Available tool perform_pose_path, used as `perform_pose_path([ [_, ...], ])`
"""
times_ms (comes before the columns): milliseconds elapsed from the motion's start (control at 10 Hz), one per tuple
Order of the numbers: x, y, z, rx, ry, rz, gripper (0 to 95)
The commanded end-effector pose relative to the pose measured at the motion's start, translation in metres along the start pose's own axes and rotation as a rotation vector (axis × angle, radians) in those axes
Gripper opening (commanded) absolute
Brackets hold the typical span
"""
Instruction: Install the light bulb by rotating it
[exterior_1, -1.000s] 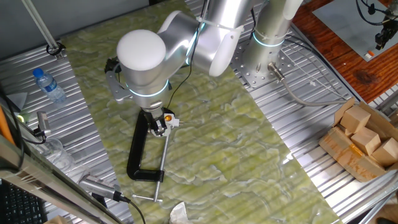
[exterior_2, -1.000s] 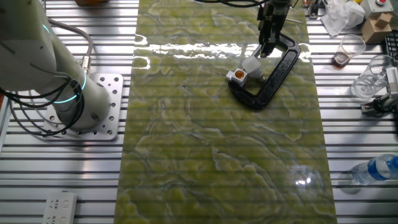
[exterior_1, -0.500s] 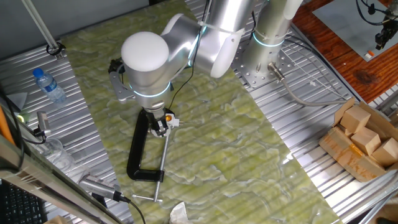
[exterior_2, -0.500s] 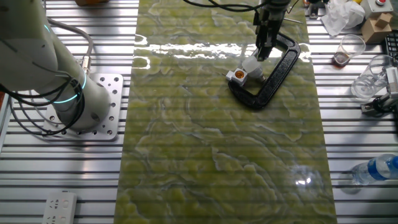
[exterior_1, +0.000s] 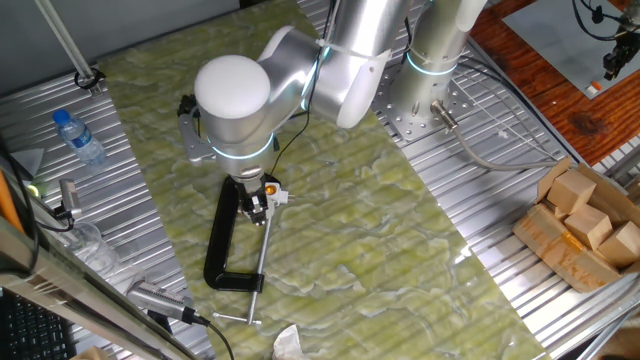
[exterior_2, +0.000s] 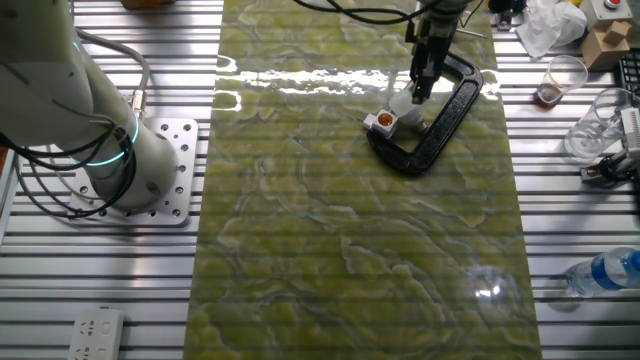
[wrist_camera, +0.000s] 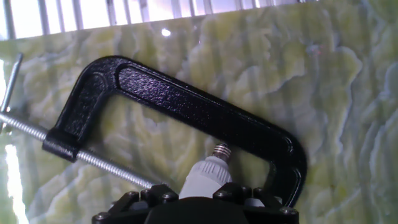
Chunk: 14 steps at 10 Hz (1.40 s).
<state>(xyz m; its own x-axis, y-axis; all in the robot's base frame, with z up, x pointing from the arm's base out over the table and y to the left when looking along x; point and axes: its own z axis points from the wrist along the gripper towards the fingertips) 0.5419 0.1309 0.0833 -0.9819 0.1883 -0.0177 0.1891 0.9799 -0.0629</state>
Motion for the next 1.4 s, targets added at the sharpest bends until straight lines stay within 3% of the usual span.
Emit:
perform_pose_path([
  [100, -0.001, 0.000, 0.005, -0.004, 0.001, 0.027, 57.0],
  [1400, 0.014, -0.005, 0.025, 0.001, 0.007, 0.052, 57.0],
])
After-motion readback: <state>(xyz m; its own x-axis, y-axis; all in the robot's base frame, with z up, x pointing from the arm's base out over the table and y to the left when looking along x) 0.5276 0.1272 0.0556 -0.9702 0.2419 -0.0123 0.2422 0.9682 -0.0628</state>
